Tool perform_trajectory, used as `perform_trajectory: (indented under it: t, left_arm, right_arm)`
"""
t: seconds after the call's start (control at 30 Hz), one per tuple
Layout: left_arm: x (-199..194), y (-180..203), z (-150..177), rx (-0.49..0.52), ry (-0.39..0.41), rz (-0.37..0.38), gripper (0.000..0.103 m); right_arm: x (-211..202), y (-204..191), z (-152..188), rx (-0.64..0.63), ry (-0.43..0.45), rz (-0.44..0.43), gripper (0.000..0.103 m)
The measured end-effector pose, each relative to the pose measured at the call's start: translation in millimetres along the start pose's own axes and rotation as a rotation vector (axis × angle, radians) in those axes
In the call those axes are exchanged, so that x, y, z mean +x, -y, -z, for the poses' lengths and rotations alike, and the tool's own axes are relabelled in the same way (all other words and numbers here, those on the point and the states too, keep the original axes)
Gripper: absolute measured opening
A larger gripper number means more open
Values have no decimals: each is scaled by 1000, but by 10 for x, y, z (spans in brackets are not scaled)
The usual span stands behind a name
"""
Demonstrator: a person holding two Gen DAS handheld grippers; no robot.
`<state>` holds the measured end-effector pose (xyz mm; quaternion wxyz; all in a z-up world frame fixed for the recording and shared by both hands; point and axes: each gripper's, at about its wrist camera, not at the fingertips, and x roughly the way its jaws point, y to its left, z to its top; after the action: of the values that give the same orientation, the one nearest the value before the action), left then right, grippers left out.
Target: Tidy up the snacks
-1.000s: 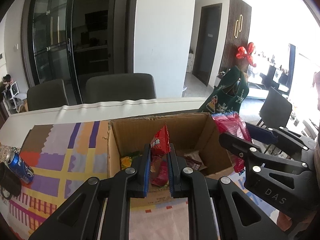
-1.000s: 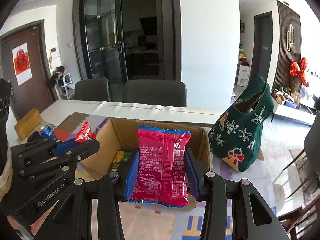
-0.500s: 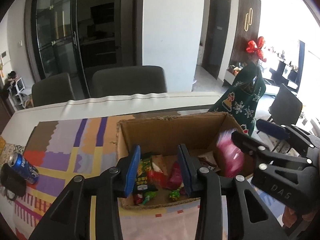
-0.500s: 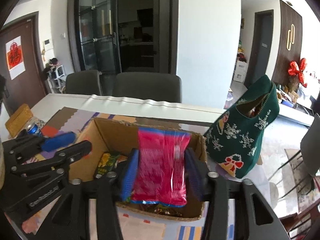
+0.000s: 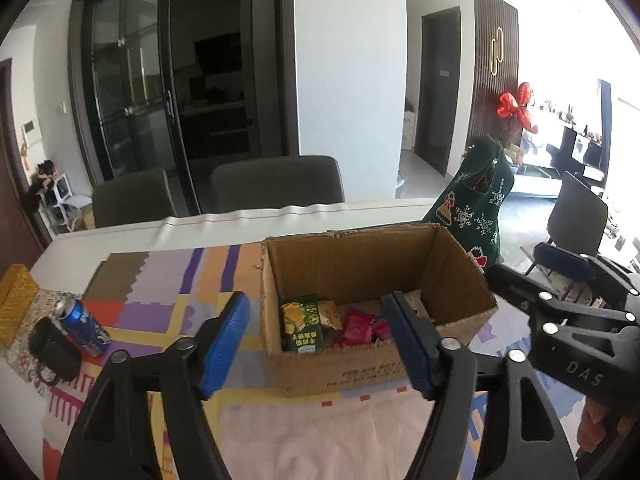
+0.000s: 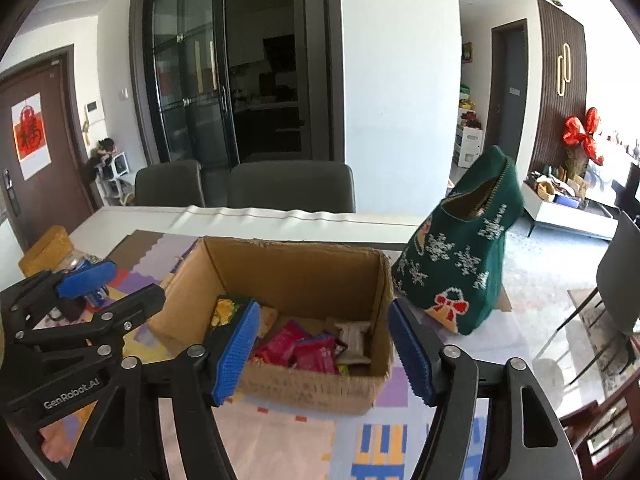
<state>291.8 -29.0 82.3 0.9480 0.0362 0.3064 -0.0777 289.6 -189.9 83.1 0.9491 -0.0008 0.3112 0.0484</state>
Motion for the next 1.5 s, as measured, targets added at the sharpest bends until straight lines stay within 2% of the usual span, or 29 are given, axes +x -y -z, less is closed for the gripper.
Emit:
perform_trajectory:
  t: [0.2, 0.33, 0.63, 1.1, 1.5]
  left_arm:
    - [-347, -19, 215, -12, 38, -6, 86]
    - [-544, 27, 385, 4, 58, -17, 91]
    - [-938, 129, 698, 5, 100, -20, 99]
    - [-1309, 200, 893, 15, 136, -32, 103]
    - [-1425, 157, 941, -6, 144, -42, 103]
  right_arm:
    - [-397, -11, 181, -3, 56, 32, 76]
    - [-646, -44, 359, -18, 93, 60, 83]
    - [-1005, -59, 730, -17, 95, 55, 86]
    - [-1390, -51, 993, 11, 112, 67, 86]
    - [-1491, -111, 1056, -10, 125, 69, 86]
